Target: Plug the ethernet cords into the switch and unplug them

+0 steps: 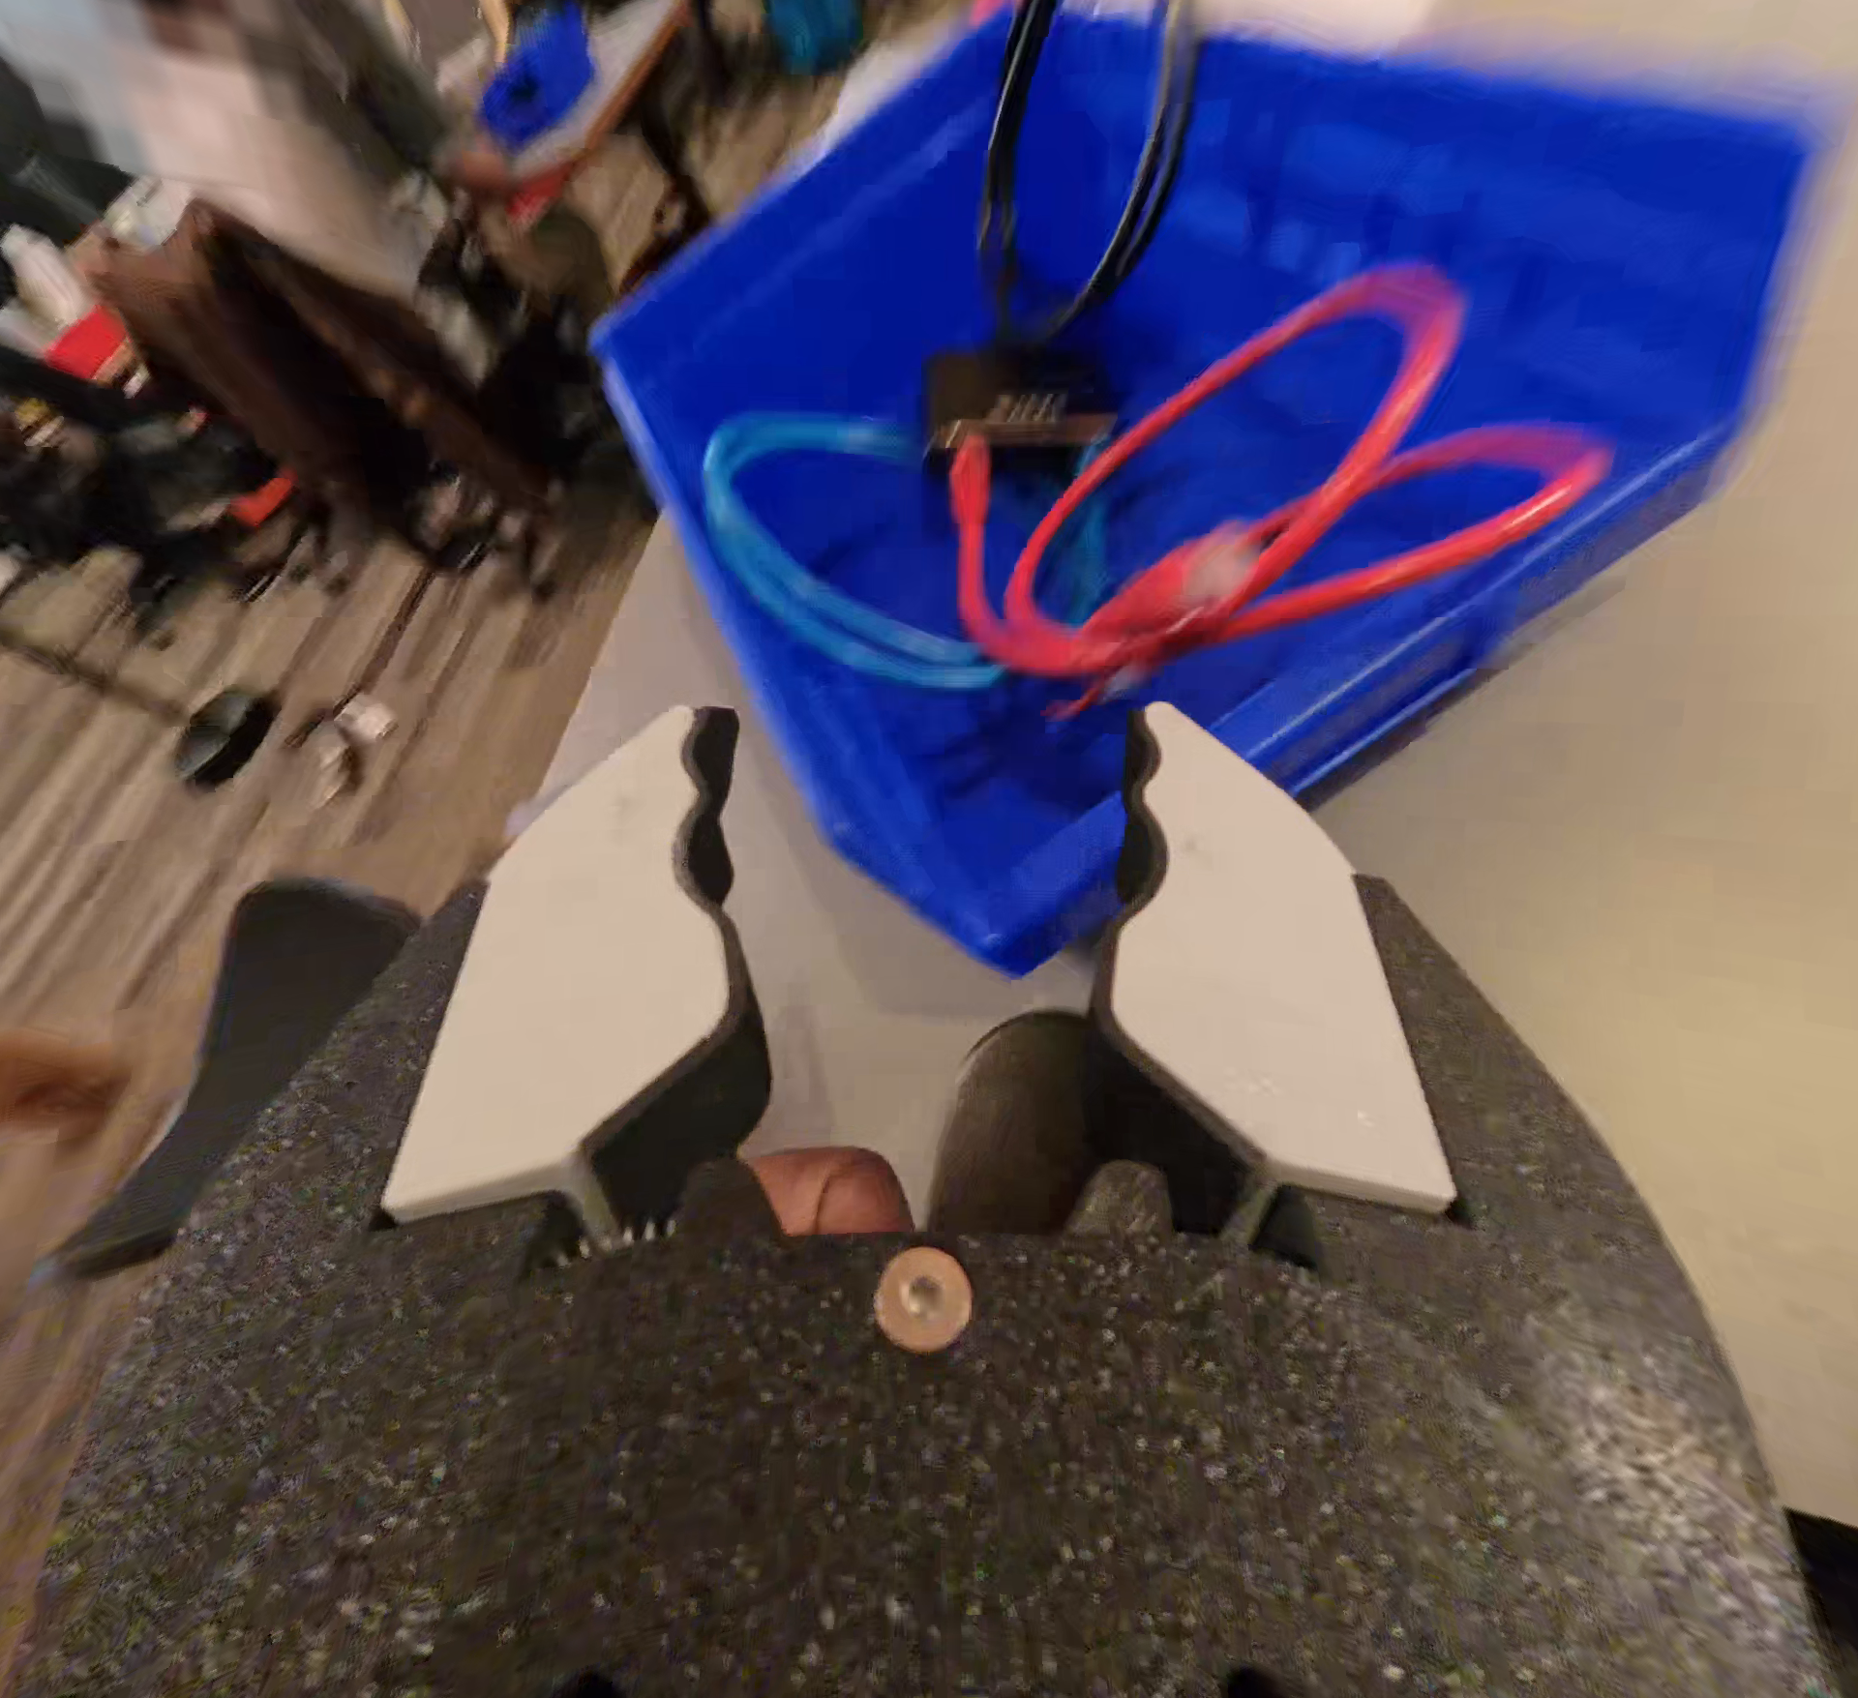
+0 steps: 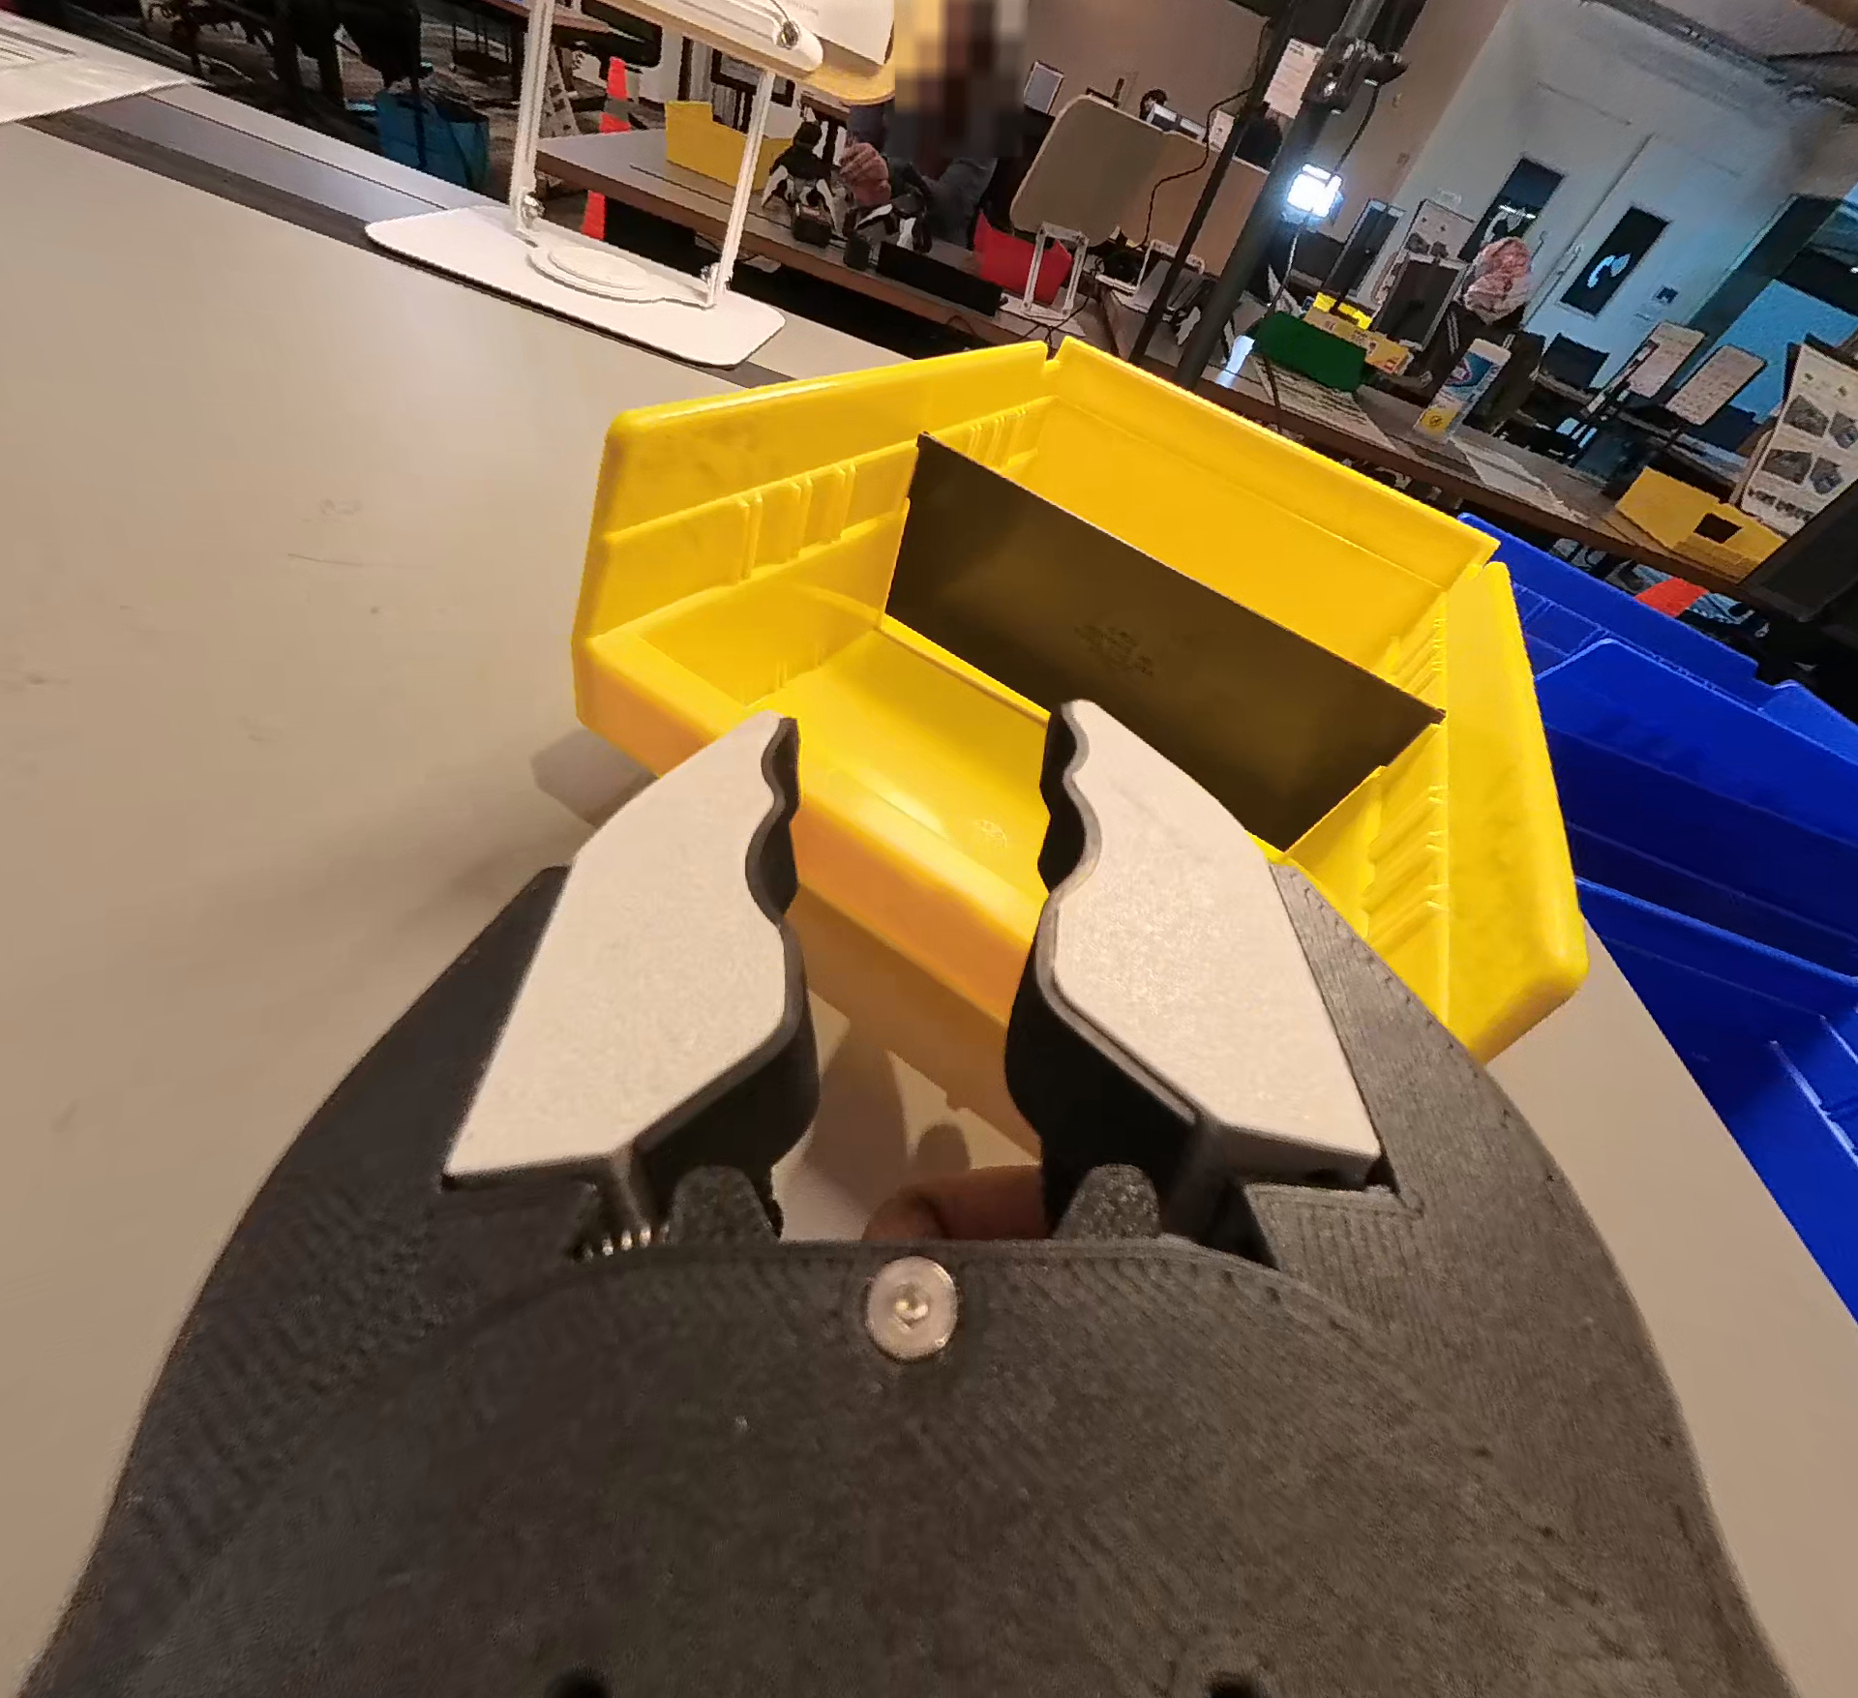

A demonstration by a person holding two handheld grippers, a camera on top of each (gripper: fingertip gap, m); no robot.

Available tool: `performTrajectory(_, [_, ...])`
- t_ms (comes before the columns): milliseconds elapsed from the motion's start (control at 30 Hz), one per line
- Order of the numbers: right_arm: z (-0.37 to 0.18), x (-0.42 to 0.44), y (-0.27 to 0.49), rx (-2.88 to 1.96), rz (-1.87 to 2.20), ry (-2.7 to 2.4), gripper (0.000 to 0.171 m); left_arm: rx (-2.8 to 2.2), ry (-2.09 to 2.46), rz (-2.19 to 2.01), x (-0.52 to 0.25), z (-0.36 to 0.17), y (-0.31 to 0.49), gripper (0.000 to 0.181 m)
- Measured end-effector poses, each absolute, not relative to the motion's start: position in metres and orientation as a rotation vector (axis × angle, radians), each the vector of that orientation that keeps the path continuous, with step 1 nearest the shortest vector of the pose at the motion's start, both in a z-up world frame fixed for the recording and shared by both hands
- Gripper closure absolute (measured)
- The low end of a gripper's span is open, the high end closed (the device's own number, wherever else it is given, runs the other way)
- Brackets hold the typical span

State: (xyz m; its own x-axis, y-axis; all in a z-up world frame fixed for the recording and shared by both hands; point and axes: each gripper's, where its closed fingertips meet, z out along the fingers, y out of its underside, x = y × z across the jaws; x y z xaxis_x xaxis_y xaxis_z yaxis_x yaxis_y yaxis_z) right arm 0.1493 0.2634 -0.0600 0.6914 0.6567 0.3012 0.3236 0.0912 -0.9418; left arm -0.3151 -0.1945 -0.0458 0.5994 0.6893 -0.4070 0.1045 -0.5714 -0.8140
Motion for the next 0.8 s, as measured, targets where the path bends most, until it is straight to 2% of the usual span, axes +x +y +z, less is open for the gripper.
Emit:
performTrajectory(33, [-0.060,0.150,0.264,-1.513,0.292,-0.844,0.124,-1.966,-0.578,0.881,-0.304,-0.031,-0.183,0.108])
performTrajectory(200, [-0.052,0.176,0.281,-1.512,0.196,-0.752,0.125,-1.755,-0.304,0.531,-0.236,0.003,-0.099,0.118])
performTrajectory(433, [-0.048,0.255,0.330,-1.610,0.069,-0.536,0.121,-1.737,-0.343,0.644,-0.246,-0.038,-0.026,0.127])
performTrajectory(467, [-0.052,0.264,0.336,-1.630,0.059,-0.525,0.121,-1.763,-0.344,0.701,-0.251,-0.047,-0.023,0.129])
performTrajectory(500, [-0.056,0.269,0.341,-1.650,0.069,-0.529,0.116,-1.791,-0.343,0.755,-0.257,-0.055,-0.023,0.138])
performTrajectory(633, [-0.069,0.304,0.363,-1.739,0.018,-0.473,0.117,-1.799,-0.483,0.858,-0.287,-0.069,-0.048,0.163])
performTrajectory(733, [-0.069,0.321,0.366,-1.759,0.022,-0.434,0.119,-1.774,-0.584,0.856,-0.308,-0.069,-0.077,0.168])
performTrajectory(800, [-0.056,0.314,0.358,-1.711,0.062,-0.450,0.119,-1.736,-0.602,0.827,-0.308,-0.060,-0.086,0.162])
